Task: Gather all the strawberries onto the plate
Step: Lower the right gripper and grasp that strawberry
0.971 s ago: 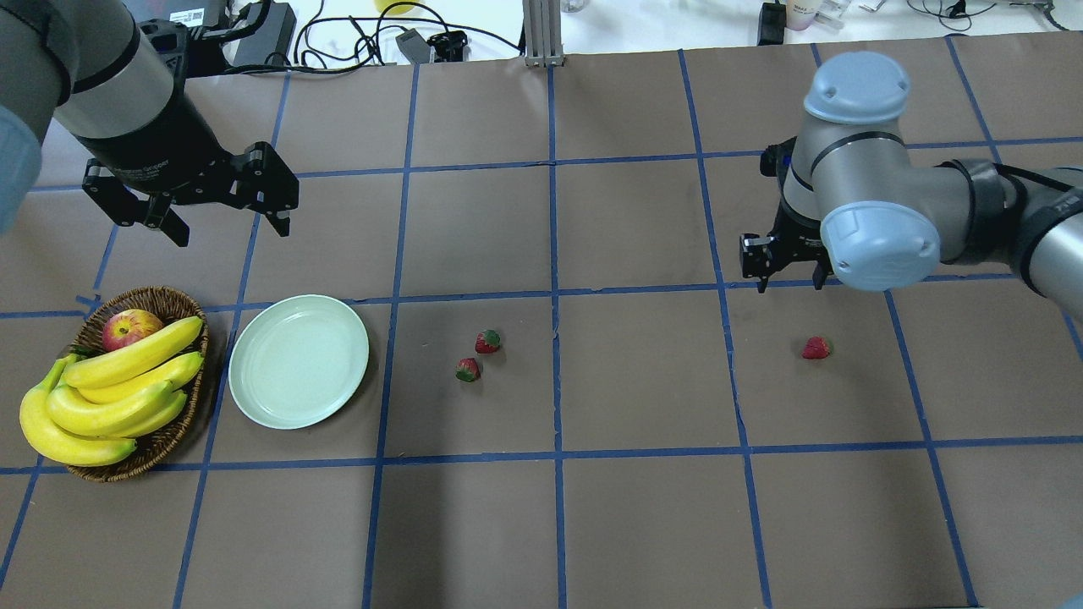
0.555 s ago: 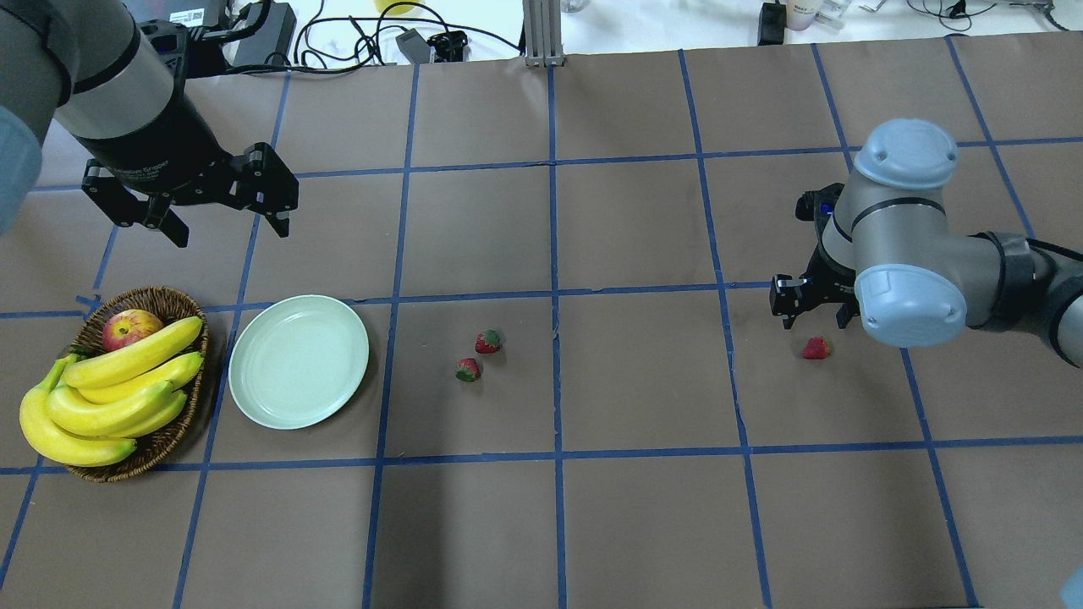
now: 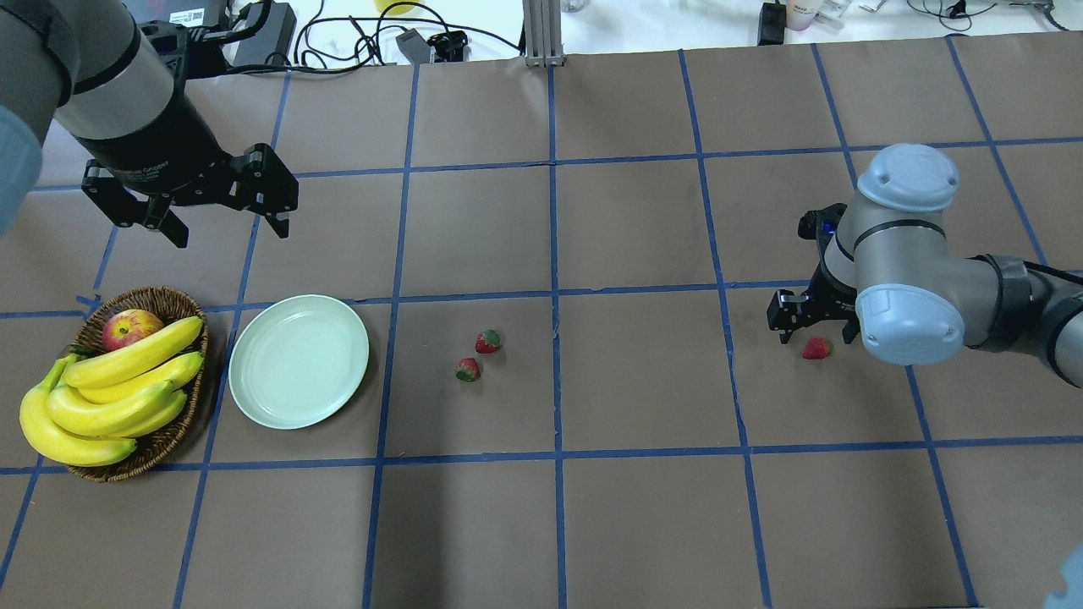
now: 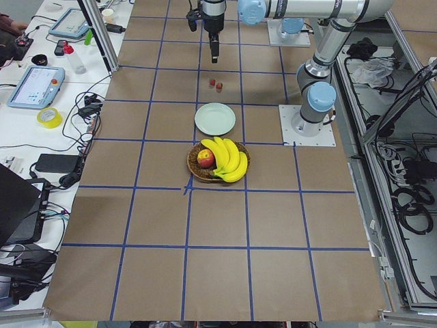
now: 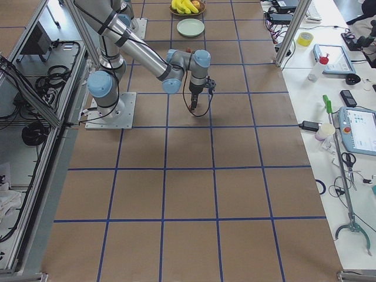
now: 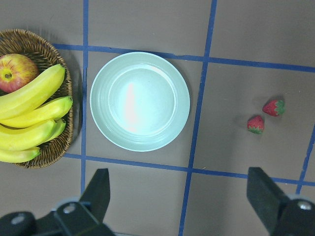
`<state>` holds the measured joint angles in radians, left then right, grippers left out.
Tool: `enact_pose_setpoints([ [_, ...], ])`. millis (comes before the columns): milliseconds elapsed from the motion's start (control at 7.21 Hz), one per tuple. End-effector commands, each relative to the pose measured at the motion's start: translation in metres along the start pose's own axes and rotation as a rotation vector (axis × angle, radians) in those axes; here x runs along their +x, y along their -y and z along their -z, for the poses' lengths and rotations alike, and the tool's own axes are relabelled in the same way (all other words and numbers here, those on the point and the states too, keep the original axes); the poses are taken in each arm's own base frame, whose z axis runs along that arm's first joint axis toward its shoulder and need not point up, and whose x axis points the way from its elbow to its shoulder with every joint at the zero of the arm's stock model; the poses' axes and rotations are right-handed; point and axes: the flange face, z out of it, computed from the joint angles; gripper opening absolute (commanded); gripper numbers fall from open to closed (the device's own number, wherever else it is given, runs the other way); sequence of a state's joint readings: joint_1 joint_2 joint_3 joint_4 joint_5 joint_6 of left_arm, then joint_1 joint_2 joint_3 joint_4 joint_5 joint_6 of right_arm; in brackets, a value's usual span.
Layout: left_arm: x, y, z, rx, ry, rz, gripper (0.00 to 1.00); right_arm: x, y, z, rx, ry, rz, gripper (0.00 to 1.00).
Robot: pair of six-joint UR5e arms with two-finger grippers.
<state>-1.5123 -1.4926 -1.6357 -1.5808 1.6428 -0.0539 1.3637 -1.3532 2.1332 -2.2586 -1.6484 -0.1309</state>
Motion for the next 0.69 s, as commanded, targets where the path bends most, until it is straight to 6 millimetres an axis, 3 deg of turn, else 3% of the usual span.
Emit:
enact_pose_setpoints([
  [0,0.0004,-0.0016,-0.0061,-0.009,0.001,-0.003,1.0,0.0014,0.0038,-0.0098,-0.018,-0.007,-0.001,0.92],
  [139,0.0005,-0.0019,-0.0077,-0.012,0.001,-0.003,1.0,0.0006,0.0048,-0.0135,-0.025,-0.007,0.002,0.88],
  [277,0.0005,-0.0016,-0.0068,-0.009,0.001,-0.003,1.0,0.0001,0.0034,-0.0167,-0.033,-0.006,0.002,0.67],
  [416,0.0007,-0.0018,-0.0075,-0.011,-0.001,-0.003,1.0,0.001,0.004,-0.017,-0.035,-0.007,0.002,0.4],
  [555,0.0014,-0.0023,-0.0084,-0.014,-0.001,-0.004,1.0,0.0013,0.0051,-0.0157,-0.035,-0.007,0.002,0.21],
])
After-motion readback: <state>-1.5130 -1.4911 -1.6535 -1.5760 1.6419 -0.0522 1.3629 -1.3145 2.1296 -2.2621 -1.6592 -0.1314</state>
